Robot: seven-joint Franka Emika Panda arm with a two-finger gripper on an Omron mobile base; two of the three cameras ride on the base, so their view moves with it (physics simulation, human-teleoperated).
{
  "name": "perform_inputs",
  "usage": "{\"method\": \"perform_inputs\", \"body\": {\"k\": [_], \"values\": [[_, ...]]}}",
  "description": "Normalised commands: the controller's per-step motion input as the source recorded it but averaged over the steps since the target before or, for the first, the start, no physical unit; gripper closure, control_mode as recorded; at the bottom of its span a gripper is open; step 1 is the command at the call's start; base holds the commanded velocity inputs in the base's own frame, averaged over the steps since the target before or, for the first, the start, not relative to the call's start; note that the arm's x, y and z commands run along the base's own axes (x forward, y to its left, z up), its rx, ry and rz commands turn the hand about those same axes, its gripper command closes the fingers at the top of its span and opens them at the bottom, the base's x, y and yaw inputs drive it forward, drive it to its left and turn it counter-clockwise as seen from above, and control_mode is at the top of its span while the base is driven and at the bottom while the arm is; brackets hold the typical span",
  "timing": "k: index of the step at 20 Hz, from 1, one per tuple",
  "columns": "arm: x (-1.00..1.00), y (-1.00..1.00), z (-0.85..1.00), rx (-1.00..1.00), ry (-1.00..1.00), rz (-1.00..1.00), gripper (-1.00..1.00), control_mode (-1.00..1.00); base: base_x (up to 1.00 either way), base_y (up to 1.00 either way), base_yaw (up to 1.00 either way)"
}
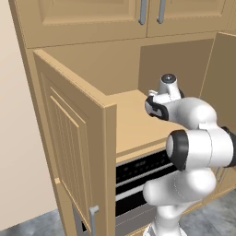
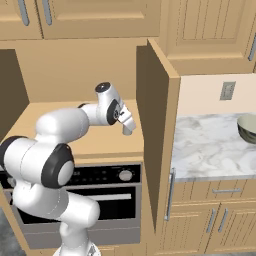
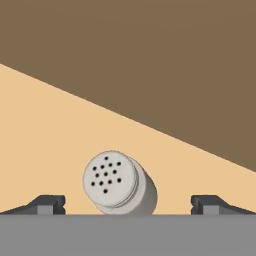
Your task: Retrieve the bottle and the shaker from the cabinet and place them next to the mixing bowl on the counter. Then add garlic from the fridge to the mixing bowl.
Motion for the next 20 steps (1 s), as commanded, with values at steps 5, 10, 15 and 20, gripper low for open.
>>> {"method": "perform_inputs", "body": {"k": [5,10,15,20], "values": [[0.09,0.0,0.0,0.0,0.0,0.0,-1.0,-1.0,0.0,0.0,0.0],[0.13,0.0,-0.01,0.0,0.0,-0.02,-1.0,-1.0,0.0,0.0,0.0],[0.14,0.0,-0.09,0.0,0.0,-0.04,-1.0,-1.0,0.0,0.0,0.0],[0.04,0.0,-0.16,0.0,0.0,-0.04,-1.0,-1.0,0.0,0.0,0.0]]}}
